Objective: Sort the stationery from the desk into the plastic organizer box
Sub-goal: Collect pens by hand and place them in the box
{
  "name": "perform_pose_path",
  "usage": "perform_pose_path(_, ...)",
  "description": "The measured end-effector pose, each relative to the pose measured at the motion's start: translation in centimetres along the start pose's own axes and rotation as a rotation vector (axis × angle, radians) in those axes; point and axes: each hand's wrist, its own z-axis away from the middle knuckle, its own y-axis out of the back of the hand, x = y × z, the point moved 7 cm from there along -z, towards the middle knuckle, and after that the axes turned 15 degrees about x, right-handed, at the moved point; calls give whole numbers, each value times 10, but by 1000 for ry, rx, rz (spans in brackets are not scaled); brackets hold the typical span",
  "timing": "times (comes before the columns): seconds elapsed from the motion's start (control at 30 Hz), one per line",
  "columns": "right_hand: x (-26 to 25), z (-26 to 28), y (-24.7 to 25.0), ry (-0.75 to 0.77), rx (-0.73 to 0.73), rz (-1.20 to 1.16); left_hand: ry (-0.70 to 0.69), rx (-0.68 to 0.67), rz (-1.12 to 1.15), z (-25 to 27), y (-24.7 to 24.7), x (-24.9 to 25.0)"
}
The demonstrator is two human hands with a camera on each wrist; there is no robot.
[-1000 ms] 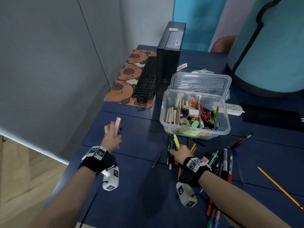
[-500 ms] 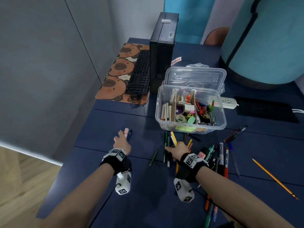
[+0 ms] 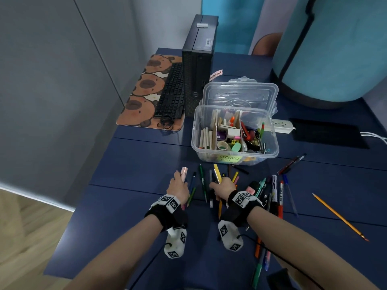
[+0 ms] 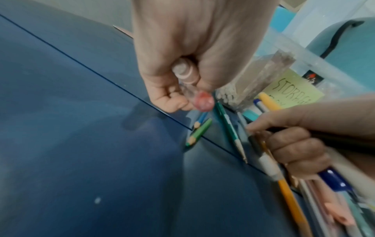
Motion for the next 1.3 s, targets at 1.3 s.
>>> perform_pose_path(1.3,136,24,149,-450,220,-1142,214,-360,731,47,-40,73)
